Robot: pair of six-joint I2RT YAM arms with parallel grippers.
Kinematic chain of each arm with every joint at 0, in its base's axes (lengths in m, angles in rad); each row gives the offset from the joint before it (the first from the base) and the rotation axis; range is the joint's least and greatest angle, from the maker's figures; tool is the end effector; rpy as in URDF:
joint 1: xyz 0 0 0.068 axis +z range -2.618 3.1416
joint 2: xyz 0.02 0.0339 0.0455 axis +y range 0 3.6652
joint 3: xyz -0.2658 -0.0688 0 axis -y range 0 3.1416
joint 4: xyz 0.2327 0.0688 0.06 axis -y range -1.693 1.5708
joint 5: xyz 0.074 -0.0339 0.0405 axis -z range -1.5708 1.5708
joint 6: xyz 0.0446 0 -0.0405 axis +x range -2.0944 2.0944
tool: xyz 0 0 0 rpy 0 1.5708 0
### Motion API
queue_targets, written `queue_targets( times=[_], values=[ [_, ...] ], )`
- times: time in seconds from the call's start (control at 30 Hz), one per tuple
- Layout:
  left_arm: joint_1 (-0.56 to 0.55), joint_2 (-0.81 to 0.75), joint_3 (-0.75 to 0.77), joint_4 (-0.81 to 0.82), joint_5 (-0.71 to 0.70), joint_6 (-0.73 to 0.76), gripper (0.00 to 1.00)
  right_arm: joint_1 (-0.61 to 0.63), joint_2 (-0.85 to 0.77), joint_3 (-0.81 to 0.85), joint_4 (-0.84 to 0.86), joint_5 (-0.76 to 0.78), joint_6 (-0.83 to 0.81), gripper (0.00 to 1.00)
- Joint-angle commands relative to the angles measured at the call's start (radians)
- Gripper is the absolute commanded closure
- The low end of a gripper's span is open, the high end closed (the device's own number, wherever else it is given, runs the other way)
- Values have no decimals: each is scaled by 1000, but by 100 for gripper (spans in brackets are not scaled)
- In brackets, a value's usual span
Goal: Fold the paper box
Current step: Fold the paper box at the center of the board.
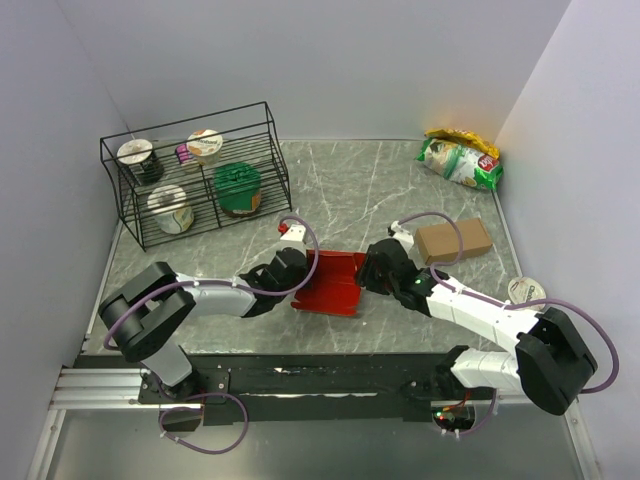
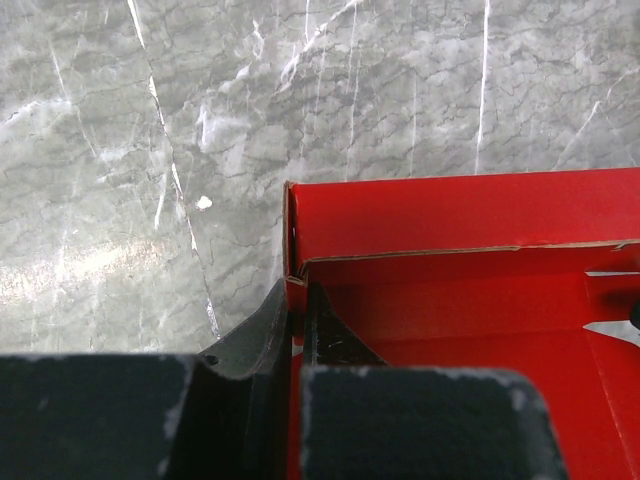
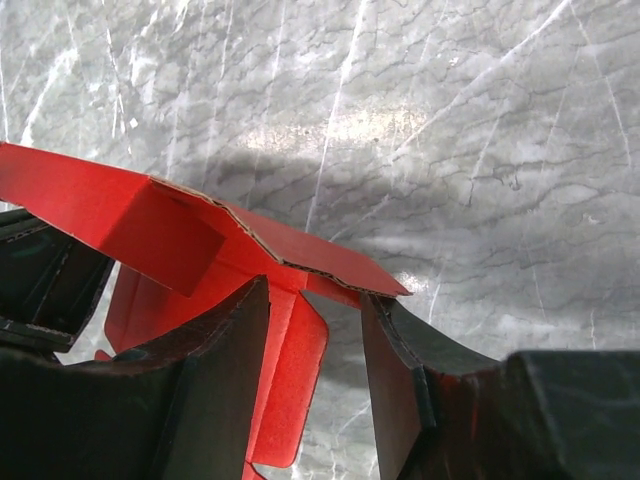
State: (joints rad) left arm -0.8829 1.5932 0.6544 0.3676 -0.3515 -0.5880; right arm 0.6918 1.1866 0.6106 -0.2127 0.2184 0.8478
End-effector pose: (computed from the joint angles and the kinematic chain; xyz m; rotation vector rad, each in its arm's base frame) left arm 0.2083 -0.2292 0.1643 0.1088 2.1412 -0.5008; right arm 0.1841 0.1399 0.2001 0.2939 2.3738 0.4975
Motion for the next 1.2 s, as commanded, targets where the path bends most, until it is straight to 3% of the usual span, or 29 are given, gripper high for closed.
queue_targets(
  times=[0.0, 0.83, 1.17],
  values=[
    [4, -30, -6, 8, 0, -15, 99, 3, 16, 37, -42, 49, 19, 50],
    [-19, -73, -30, 25, -24, -9, 99, -8, 51, 5, 41, 7, 48, 52],
    [-54, -44, -18, 8, -67, -1, 99, -8, 45, 15, 52, 7, 42, 65]
  ],
)
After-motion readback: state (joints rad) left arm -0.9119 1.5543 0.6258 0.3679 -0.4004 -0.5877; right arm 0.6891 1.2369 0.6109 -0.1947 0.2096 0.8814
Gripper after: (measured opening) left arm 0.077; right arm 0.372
